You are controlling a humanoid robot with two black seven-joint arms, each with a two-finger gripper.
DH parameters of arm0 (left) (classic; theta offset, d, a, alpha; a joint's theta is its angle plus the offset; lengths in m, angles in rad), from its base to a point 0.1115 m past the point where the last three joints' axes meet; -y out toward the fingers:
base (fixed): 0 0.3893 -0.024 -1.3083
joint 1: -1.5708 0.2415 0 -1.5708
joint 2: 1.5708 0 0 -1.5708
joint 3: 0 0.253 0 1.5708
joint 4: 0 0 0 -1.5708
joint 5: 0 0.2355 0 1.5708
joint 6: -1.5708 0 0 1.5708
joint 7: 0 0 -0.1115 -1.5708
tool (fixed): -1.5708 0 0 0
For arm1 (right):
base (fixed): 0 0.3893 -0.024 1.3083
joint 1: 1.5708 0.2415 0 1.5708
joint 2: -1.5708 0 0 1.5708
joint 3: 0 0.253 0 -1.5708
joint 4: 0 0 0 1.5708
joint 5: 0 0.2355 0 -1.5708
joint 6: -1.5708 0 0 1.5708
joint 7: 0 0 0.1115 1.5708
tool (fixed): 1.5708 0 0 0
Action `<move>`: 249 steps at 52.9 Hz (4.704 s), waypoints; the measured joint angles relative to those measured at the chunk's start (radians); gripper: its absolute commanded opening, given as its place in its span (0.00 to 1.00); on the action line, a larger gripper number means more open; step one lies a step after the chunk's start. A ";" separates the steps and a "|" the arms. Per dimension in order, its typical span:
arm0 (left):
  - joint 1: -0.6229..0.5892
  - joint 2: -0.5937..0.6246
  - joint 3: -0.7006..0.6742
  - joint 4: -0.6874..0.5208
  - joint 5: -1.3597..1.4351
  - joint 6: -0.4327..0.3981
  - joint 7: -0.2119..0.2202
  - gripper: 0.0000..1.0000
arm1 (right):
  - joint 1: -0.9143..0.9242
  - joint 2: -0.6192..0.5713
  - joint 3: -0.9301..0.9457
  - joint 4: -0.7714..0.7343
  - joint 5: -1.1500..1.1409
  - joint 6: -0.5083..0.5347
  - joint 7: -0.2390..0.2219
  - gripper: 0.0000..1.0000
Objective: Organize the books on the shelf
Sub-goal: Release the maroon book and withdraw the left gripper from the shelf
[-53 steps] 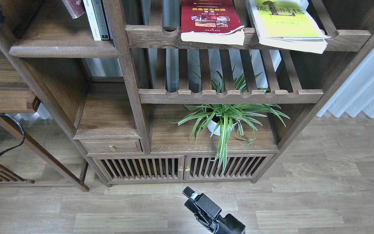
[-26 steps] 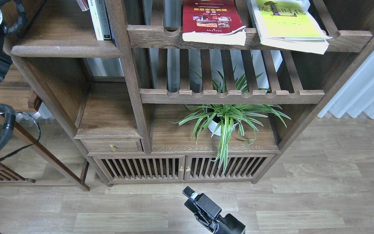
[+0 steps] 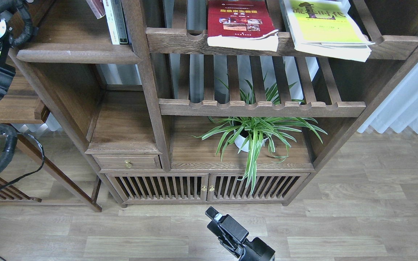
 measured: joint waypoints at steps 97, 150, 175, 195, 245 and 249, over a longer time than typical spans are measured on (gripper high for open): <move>0.035 0.177 0.103 -0.199 0.484 0.000 -0.132 0.65 | 0.000 0.000 0.006 0.021 0.000 0.000 0.000 0.99; 0.110 0.151 0.017 -0.254 0.149 0.000 -0.129 0.99 | 0.000 0.000 0.024 0.021 0.000 0.000 0.002 0.99; 0.257 0.101 -0.111 -0.410 0.058 0.000 -0.131 0.99 | 0.000 0.000 0.044 0.028 0.009 0.000 0.003 0.99; 0.375 -0.003 -0.253 -0.535 -0.030 0.000 -0.135 0.99 | 0.000 0.000 0.045 0.028 0.009 0.000 0.001 0.99; 0.587 -0.198 -0.314 -0.684 -0.164 0.000 -0.132 0.99 | 0.000 0.000 0.052 0.028 0.009 0.000 0.001 0.99; 0.605 -0.196 -0.339 -0.697 -0.196 0.000 -0.132 1.00 | 0.000 0.000 0.052 0.028 0.009 0.000 0.002 0.99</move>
